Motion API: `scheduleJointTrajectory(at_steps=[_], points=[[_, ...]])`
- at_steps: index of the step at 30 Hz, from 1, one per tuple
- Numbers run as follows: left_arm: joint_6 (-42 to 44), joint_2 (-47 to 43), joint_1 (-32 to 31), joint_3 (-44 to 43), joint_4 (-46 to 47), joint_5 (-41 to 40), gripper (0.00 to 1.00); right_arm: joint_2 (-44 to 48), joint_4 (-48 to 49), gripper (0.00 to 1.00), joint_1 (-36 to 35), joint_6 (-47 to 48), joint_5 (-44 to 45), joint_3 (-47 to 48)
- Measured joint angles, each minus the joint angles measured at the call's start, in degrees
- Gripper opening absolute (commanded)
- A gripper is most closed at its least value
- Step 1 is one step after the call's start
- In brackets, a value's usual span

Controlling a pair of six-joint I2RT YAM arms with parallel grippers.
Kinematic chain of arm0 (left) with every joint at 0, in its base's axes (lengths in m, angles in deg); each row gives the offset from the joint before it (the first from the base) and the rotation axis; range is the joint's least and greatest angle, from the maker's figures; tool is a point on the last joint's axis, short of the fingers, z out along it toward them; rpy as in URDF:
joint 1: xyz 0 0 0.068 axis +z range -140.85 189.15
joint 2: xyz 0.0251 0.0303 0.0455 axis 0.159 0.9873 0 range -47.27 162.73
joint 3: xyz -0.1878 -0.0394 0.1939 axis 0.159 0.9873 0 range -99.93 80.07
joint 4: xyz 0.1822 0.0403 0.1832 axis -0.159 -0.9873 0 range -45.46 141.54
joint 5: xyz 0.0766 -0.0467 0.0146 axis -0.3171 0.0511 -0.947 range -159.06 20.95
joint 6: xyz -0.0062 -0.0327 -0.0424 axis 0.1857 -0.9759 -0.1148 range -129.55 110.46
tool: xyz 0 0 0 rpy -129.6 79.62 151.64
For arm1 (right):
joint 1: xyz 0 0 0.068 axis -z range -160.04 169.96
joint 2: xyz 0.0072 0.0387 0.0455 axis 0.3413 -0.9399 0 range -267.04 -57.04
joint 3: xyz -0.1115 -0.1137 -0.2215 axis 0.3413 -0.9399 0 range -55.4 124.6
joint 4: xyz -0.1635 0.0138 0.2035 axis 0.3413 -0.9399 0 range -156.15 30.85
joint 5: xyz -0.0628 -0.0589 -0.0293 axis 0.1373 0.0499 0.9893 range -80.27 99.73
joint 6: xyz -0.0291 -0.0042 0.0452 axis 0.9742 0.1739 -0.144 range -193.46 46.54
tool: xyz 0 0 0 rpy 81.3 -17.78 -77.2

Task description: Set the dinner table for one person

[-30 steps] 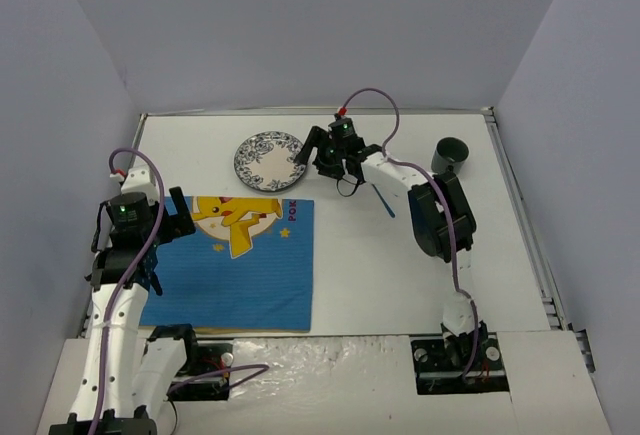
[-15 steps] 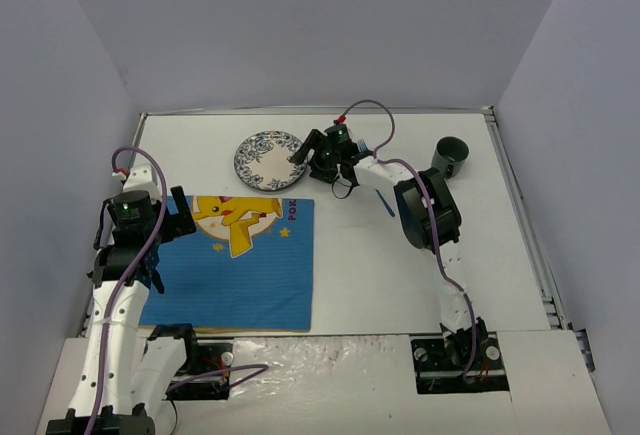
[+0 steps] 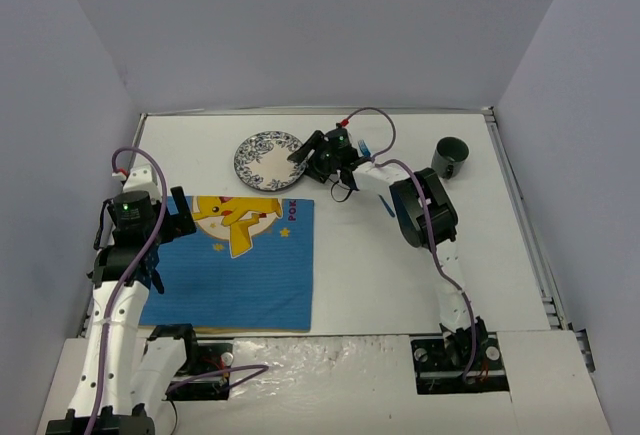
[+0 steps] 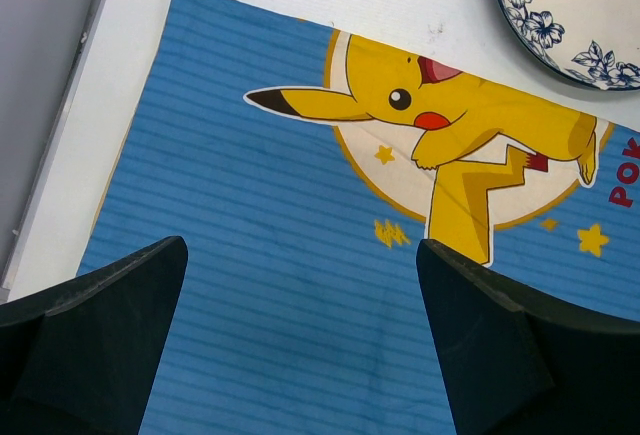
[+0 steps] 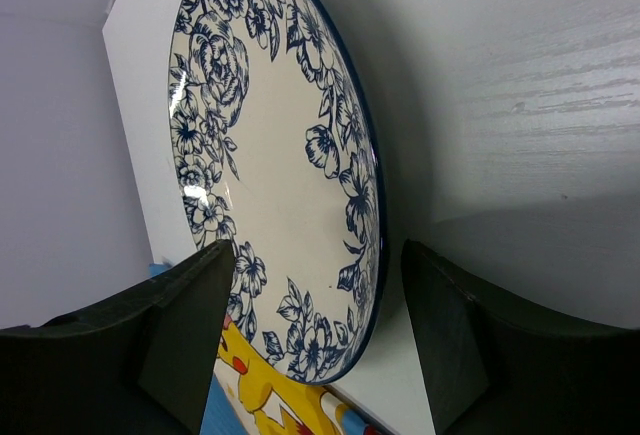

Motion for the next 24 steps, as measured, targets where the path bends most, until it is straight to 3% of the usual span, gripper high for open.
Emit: scheduleJointTrajectory(at_steps=[16, 24], points=[[0.00, 0.00, -0.01, 0.00, -0.01, 0.02, 0.97, -1.49, 5.63, 0.37, 0.00, -3.90, -0.03, -2.28], [0.00, 0.00, -0.04, 0.00, -0.09, 0.02, 0.97, -2.64, 8.17, 0.07, 0.21, -5.54, -0.28, -3.39]])
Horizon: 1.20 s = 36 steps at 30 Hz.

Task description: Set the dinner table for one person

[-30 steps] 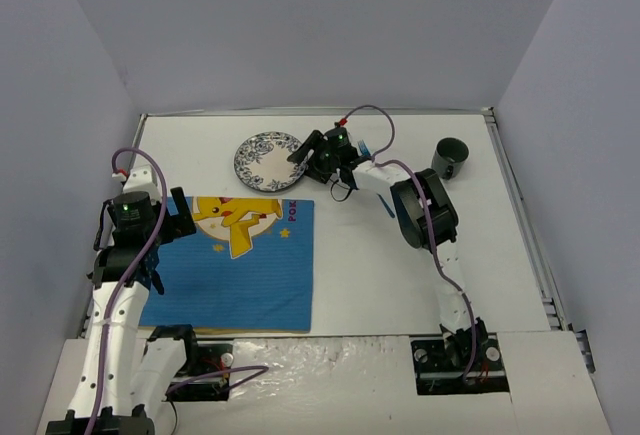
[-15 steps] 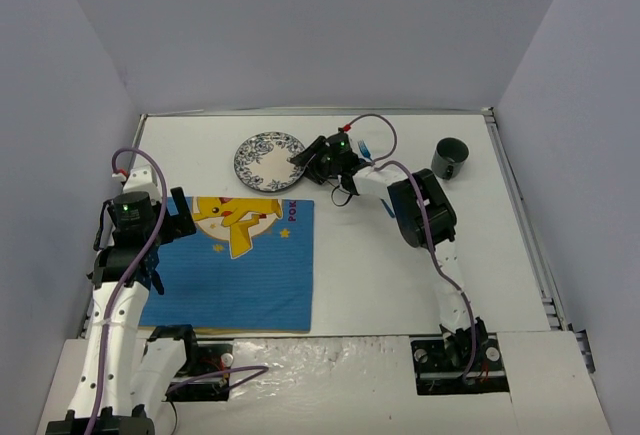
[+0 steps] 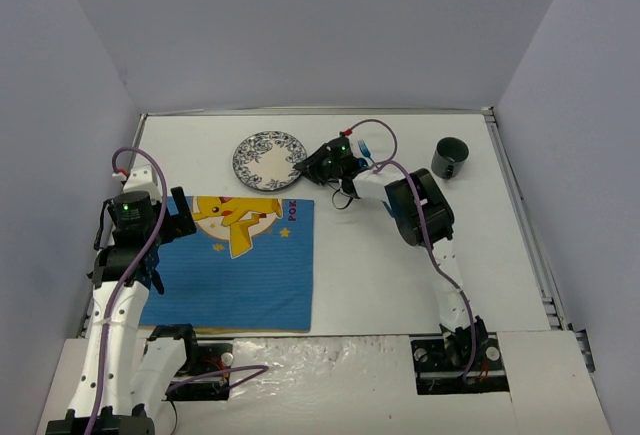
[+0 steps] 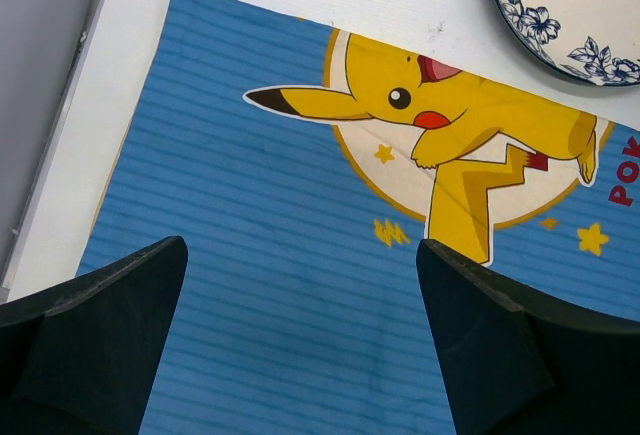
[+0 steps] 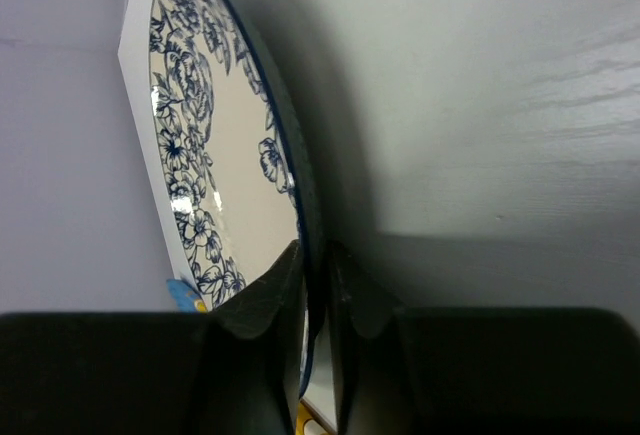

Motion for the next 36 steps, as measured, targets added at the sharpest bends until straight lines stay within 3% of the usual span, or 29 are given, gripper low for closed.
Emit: scheduleJointTrajectory(at_steps=[2, 21, 29, 36], points=[[0.00, 0.00, 0.00, 0.00, 0.00, 0.02, 0.97, -0.12, 0.80, 0.00, 0.10, -0.23, -0.21, -0.55], [-0.80, -0.15, -0.28, -0.19, -0.57, 0.45, 0.97, 4.35, 7.87, 0.00, 0.54, -2.43, -3.57, -10.24], [-2.08, 0.18, -0.37, -9.83, -6.35, 2.32, 0.97, 12.07, 3.10, 0.00, -0.01, 3.48, -7.55, -15.12], [-2.50, -1.28, -0.37, -16.85, -10.98, 4.59, 0.97, 19.44, -0.22, 0.00, -4.53, 11.33, -9.83, -16.94]])
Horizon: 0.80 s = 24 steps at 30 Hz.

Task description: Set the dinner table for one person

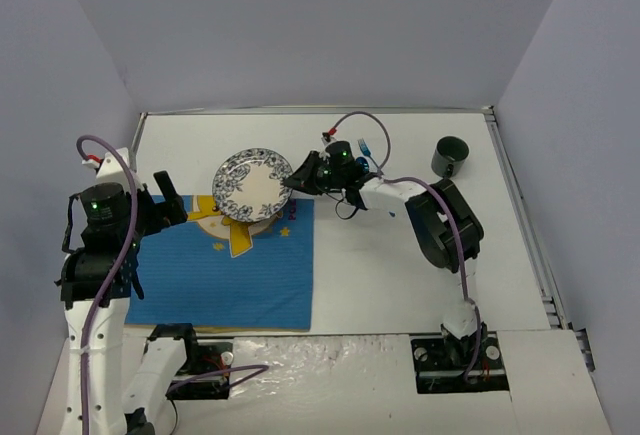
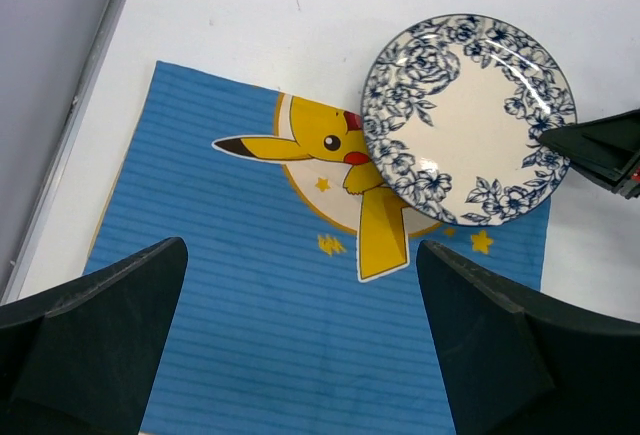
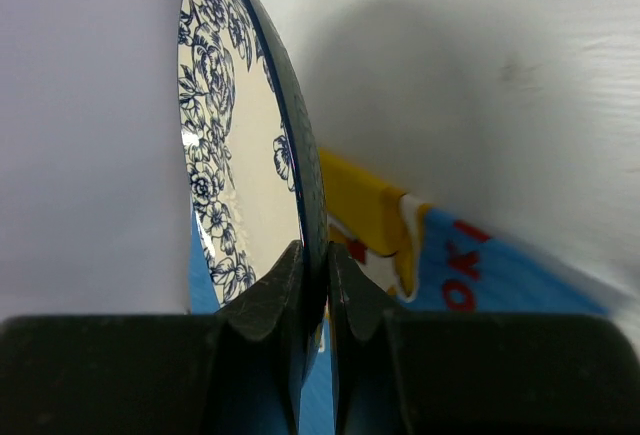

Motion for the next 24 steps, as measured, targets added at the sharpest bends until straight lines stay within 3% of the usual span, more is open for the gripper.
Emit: scheduleJointTrajectory(at_steps=[11, 24], points=[[-0.08, -2.53, 0.00, 0.00, -5.86, 1.71, 0.97, 0.55, -0.94, 0.00, -12.97, 4.57, -5.47, 0.00], [-0.08, -3.44, 0.00, 0.00, -7.29, 2.19, 0.97, -0.94, -0.60, 0.00, -15.11, 5.37, -6.83, -0.91]])
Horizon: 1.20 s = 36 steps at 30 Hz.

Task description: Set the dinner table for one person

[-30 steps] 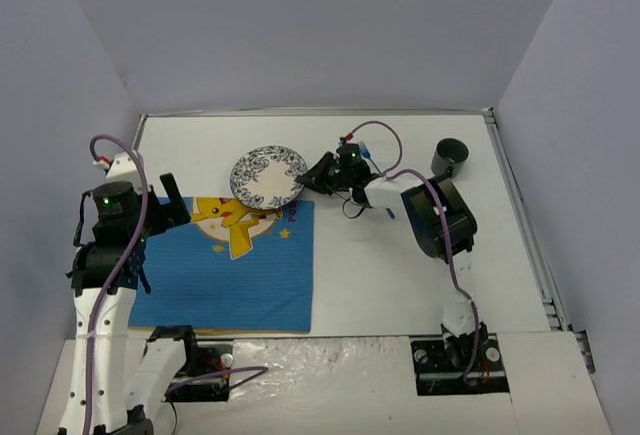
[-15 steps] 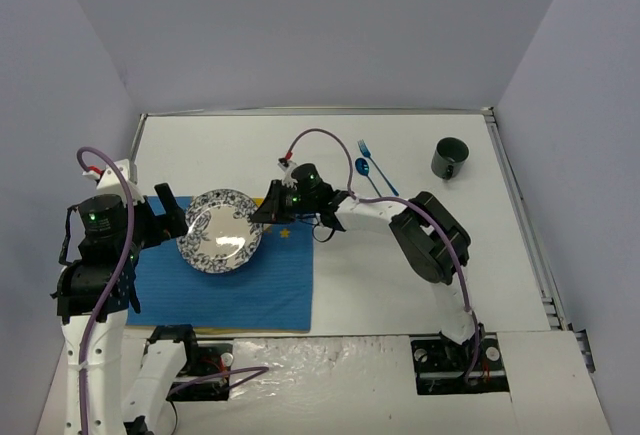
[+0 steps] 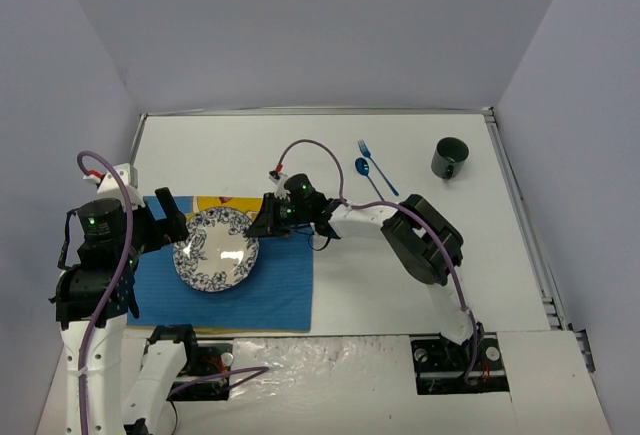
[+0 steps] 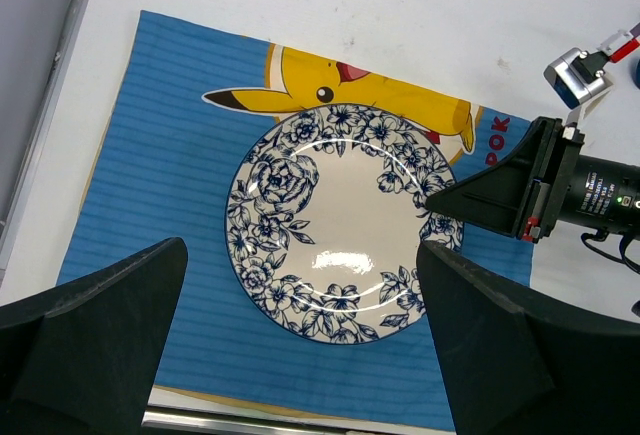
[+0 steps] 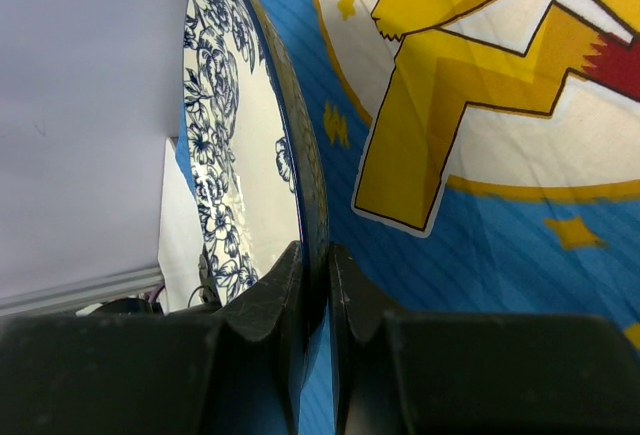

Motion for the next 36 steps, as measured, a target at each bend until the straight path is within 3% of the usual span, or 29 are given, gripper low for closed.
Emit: scheduleJointTrajectory(at_steps=[21, 26, 36], points=[[0.00, 0.00, -0.01, 0.09, 0.01, 0.24, 0.97, -4.11, 2.53, 0.00, -2.10, 1.01, -0.17, -1.23], [0.00, -0.02, 0.00, 0.26, 0.04, 0.24, 0.97, -5.48, 2.51, 0.29, -2.05, 2.34, -0.18, -1.23], [0.00, -0.18, 0.00, 0.29, 0.04, 0.26, 0.97, -2.34, -3.96, 0.65, -1.91, 12.51, 4.03, 0.15]])
